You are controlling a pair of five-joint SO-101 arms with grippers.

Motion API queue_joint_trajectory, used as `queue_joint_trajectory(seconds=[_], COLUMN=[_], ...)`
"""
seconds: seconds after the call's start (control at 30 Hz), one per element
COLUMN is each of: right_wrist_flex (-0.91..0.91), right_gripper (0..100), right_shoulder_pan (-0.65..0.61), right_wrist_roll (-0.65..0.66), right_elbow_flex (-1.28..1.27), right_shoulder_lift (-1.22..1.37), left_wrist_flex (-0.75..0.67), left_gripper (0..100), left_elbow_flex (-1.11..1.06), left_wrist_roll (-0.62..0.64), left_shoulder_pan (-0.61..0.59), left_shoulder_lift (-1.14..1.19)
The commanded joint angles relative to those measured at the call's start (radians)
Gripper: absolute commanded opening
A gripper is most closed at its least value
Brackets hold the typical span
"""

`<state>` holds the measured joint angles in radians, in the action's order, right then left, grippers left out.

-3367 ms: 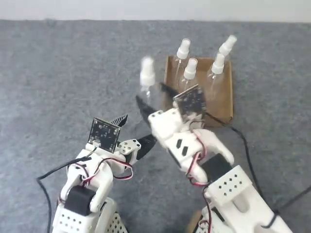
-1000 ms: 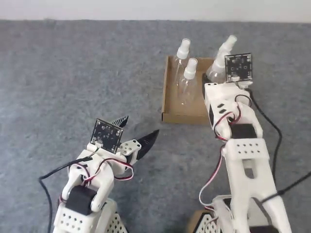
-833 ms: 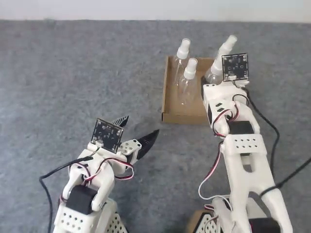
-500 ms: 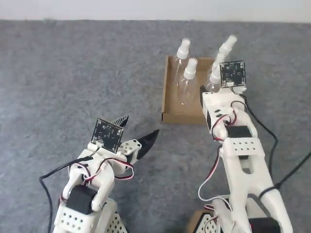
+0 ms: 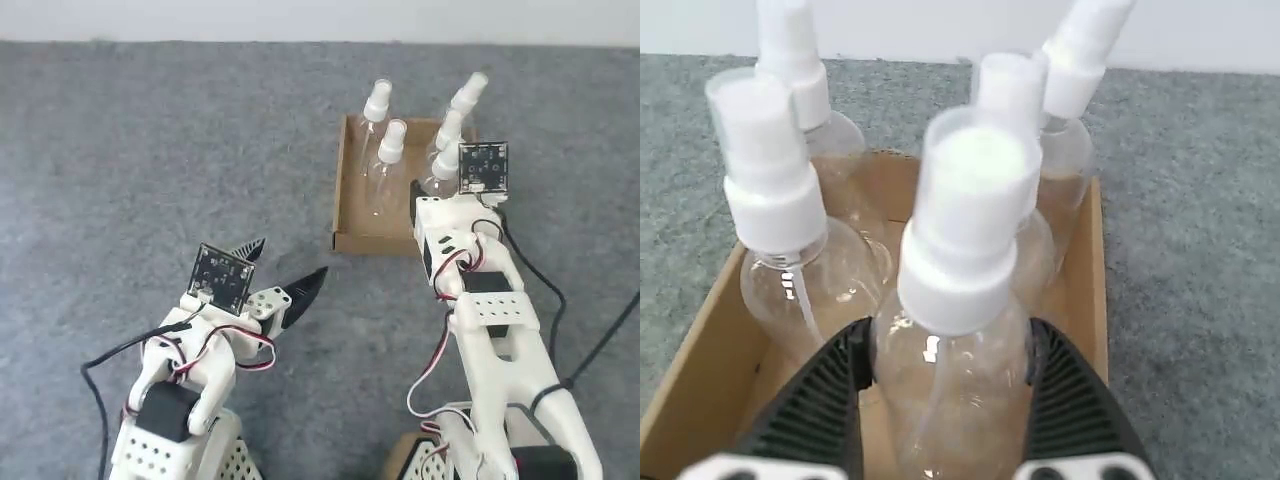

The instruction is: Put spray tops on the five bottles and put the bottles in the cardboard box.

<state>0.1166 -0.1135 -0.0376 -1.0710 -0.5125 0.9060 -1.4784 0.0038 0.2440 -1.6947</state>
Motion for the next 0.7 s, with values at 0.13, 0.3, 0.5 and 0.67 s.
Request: queue_joint_trajectory(seconds=[0.13, 0.3, 0.5, 0.67], right_wrist_flex=[-0.025, -0.025, -0.025, -0.081], right_gripper=[0.6, 0.6, 0.6, 0.6], right_shoulder_pan=[0.007, 0.015, -0.008, -0.008], right_wrist_roll=[-0.02, -0.02, -0.02, -0.02], right_elbow_flex=[-0.011, -0.018, -0.037, -0.066], right_shoulder_lift=[-0.008, -0.008, -0.007, -0.007], left_wrist_flex=[-0.028, -0.028, -0.028, -0.028], left_gripper=[30, 30, 30, 30], left_elbow_flex=[0.007, 0.007, 0.007, 0.007], left_wrist_roll=[-0.008, -0.008, -0.008, -0.008], left_shoulder_pan=[0.0, 0.0, 0.0, 0.0], left_shoulder_lift=[-0.011, -0.011, -0.011, -0.011])
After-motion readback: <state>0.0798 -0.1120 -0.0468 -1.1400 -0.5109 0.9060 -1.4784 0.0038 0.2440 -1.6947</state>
